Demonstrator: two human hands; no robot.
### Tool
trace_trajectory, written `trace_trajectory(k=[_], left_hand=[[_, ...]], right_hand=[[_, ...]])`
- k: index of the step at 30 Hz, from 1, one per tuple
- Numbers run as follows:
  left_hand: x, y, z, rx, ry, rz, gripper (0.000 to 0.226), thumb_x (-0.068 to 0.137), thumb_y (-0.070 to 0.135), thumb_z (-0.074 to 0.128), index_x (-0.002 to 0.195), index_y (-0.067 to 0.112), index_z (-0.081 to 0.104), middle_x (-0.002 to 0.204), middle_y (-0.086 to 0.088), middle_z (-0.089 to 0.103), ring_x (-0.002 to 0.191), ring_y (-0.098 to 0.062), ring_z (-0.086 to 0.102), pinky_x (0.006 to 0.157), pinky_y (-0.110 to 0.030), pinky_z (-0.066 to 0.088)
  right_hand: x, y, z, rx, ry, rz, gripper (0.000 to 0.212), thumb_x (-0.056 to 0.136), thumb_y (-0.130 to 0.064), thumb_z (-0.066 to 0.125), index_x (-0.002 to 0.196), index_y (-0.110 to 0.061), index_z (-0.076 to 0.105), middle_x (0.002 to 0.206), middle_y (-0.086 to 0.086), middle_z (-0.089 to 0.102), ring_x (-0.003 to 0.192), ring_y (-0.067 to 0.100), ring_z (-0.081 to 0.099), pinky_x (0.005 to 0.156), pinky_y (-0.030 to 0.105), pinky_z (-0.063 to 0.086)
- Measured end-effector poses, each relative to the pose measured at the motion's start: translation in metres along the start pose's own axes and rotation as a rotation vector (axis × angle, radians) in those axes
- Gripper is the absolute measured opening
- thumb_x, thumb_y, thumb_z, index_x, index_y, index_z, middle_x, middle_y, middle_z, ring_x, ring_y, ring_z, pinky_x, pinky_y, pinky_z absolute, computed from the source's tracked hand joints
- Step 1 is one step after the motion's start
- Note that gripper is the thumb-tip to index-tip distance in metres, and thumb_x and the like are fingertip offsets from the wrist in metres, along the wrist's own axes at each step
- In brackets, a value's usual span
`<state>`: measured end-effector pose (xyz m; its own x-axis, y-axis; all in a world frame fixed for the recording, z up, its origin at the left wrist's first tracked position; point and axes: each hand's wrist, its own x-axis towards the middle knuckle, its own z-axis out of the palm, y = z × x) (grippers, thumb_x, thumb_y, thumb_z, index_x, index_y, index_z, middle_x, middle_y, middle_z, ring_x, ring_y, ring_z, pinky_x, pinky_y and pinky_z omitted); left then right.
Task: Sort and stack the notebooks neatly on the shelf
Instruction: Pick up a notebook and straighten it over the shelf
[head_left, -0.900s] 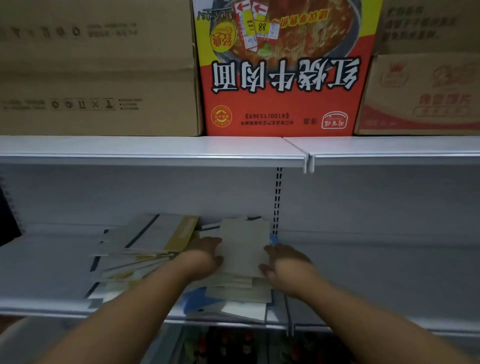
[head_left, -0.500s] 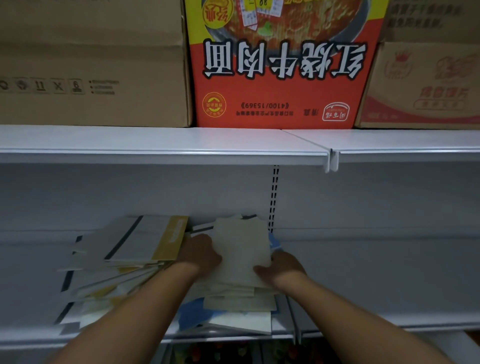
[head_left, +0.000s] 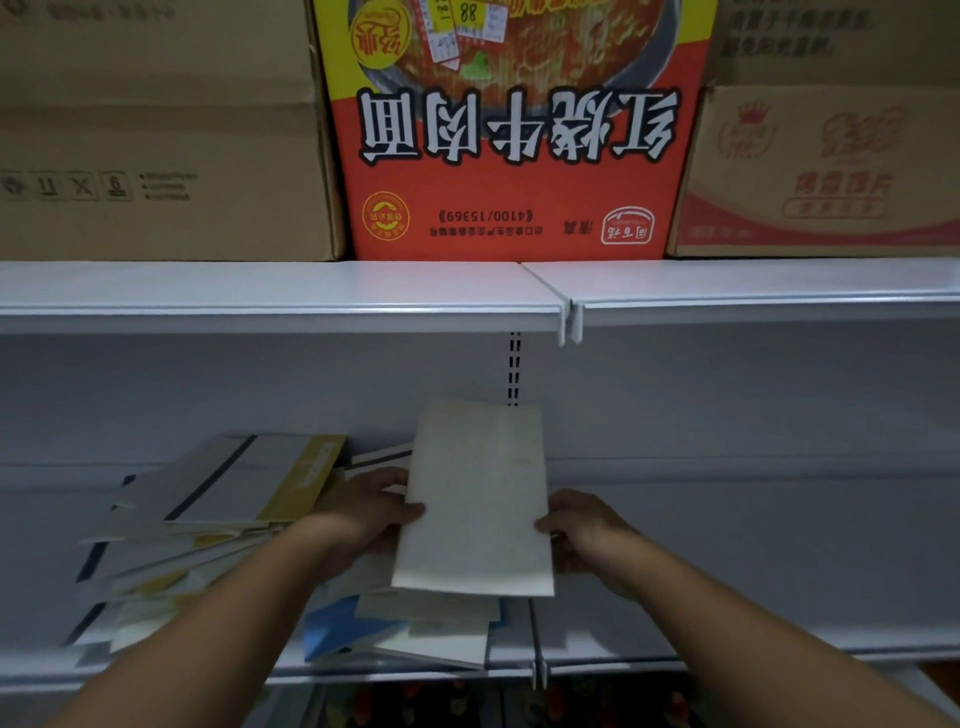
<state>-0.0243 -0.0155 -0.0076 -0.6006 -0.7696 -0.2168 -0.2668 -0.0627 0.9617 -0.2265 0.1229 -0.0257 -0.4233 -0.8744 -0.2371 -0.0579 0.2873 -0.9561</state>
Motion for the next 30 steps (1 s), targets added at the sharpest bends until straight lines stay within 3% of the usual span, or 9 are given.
trace_trajectory(k=[6, 11, 19, 25, 27, 30], left_hand=[[-0.02, -0.006, 0.028, -0.107, -0.134, 0.004, 0.029, 0.086, -0.002, 0.057, 0.112, 0.011, 0.056, 0.105, -0.017, 0.071, 0.097, -0.036, 0.067, 0.087, -0.047, 0.053], [-0.019, -0.004, 0.05, -0.111, -0.217, -0.006, 0.034, 0.085, -0.002, 0.057, 0.112, 0.018, 0.056, 0.106, -0.018, 0.07, 0.101, -0.037, 0.065, 0.094, -0.05, 0.05], [-0.007, -0.001, 0.071, -0.073, -0.277, -0.004, 0.034, 0.086, -0.001, 0.058, 0.111, 0.021, 0.056, 0.103, -0.015, 0.071, 0.096, -0.034, 0.068, 0.088, -0.046, 0.053], [0.001, 0.004, 0.092, -0.073, -0.419, 0.027, 0.028, 0.089, 0.001, 0.055, 0.109, 0.021, 0.057, 0.106, -0.01, 0.069, 0.096, -0.029, 0.067, 0.084, -0.04, 0.053], [0.004, 0.002, 0.102, -0.054, -0.468, 0.04, 0.029, 0.088, 0.004, 0.057, 0.108, 0.024, 0.058, 0.108, -0.009, 0.069, 0.099, -0.029, 0.066, 0.088, -0.042, 0.052], [0.011, 0.0, 0.115, -0.016, -0.468, 0.069, 0.025, 0.088, 0.007, 0.059, 0.109, 0.021, 0.062, 0.106, -0.007, 0.07, 0.094, -0.028, 0.068, 0.083, -0.039, 0.054]], right_hand=[[-0.016, 0.007, -0.035, 0.118, -0.063, -0.044, 0.02, 0.091, -0.008, 0.047, 0.104, -0.016, 0.06, 0.1, 0.01, 0.066, 0.084, 0.027, 0.066, 0.072, 0.035, 0.056], [-0.024, 0.015, -0.05, 0.162, 0.008, -0.059, 0.025, 0.094, -0.013, 0.048, 0.111, -0.029, 0.057, 0.104, 0.004, 0.07, 0.09, 0.025, 0.068, 0.067, 0.034, 0.055], [-0.042, 0.021, -0.068, 0.252, 0.098, -0.05, 0.023, 0.091, -0.007, 0.048, 0.101, -0.022, 0.062, 0.1, 0.006, 0.071, 0.086, 0.024, 0.068, 0.064, 0.032, 0.055], [-0.059, 0.019, -0.085, 0.337, 0.354, -0.134, 0.019, 0.091, -0.012, 0.054, 0.11, -0.013, 0.058, 0.096, 0.007, 0.069, 0.084, 0.024, 0.066, 0.066, 0.033, 0.053], [-0.068, 0.021, -0.092, 0.324, 0.388, -0.136, 0.022, 0.092, -0.013, 0.053, 0.114, -0.012, 0.058, 0.101, 0.009, 0.069, 0.089, 0.026, 0.066, 0.069, 0.034, 0.052], [-0.082, 0.029, -0.099, 0.311, 0.422, -0.146, 0.021, 0.093, -0.012, 0.053, 0.113, -0.015, 0.059, 0.107, 0.009, 0.069, 0.091, 0.025, 0.066, 0.068, 0.034, 0.053]])
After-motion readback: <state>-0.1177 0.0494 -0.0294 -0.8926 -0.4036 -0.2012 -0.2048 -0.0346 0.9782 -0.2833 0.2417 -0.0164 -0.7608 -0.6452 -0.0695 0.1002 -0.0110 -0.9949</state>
